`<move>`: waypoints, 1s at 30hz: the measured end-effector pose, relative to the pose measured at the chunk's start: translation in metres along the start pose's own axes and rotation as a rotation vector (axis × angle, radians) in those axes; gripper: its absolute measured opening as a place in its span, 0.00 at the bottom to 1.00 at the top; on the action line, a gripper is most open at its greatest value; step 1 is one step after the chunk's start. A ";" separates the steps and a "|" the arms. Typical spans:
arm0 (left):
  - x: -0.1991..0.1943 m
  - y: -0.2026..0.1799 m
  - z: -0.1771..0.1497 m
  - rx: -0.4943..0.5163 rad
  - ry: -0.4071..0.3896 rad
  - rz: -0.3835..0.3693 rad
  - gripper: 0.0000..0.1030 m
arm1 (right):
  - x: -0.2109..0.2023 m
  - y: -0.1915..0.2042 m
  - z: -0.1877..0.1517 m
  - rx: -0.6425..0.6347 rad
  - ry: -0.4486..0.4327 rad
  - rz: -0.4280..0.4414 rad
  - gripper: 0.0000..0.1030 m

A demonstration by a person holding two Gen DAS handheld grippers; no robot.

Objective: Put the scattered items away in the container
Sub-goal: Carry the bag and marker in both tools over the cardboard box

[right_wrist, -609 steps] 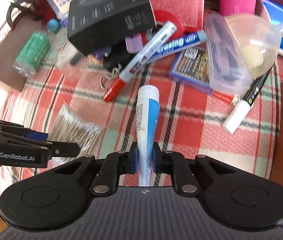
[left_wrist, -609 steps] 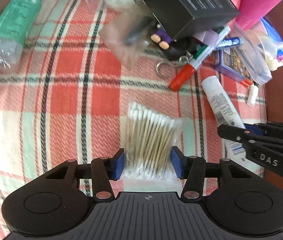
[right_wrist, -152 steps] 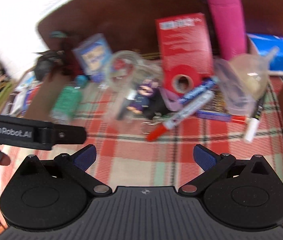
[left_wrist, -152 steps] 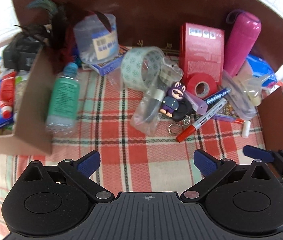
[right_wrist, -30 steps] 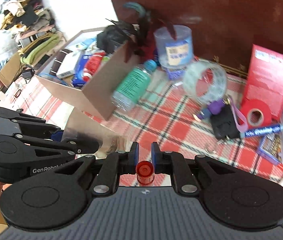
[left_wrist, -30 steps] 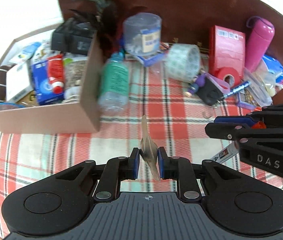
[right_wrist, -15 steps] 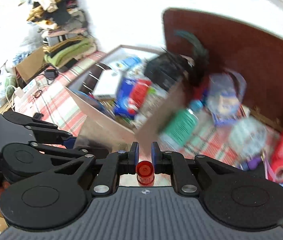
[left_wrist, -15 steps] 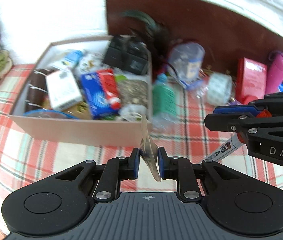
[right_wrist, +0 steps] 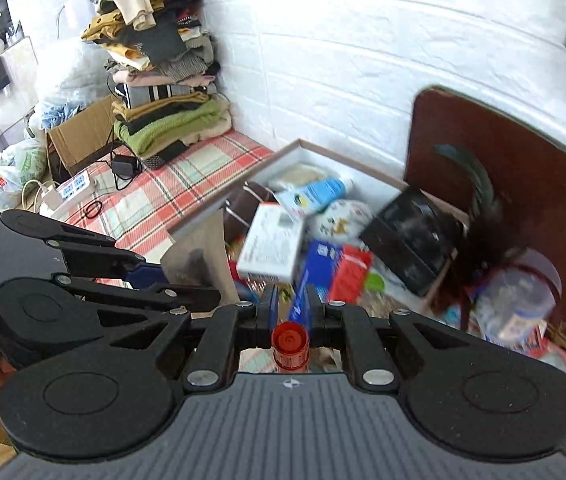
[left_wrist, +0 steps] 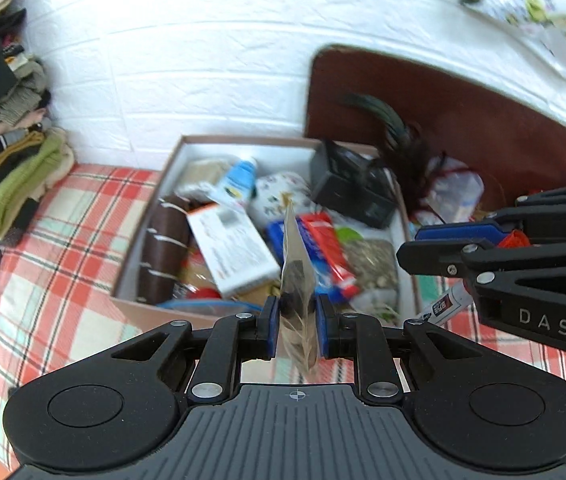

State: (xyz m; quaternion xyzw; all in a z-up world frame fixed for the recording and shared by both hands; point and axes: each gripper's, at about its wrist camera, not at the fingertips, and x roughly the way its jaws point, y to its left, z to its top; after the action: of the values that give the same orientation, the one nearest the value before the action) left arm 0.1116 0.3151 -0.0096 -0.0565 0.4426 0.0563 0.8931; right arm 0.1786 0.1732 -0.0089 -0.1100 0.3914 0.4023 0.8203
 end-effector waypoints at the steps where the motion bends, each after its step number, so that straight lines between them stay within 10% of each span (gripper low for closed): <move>1: 0.000 0.005 0.003 -0.002 -0.004 -0.003 0.15 | 0.003 0.003 0.004 -0.003 -0.001 -0.002 0.14; 30: 0.065 0.058 0.076 0.017 0.002 -0.095 0.14 | 0.091 -0.007 0.053 0.075 0.076 -0.095 0.15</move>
State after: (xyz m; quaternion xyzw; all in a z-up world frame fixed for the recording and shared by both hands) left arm 0.2016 0.3871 -0.0191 -0.0698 0.4409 0.0101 0.8948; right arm 0.2469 0.2468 -0.0406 -0.1130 0.4314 0.3435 0.8265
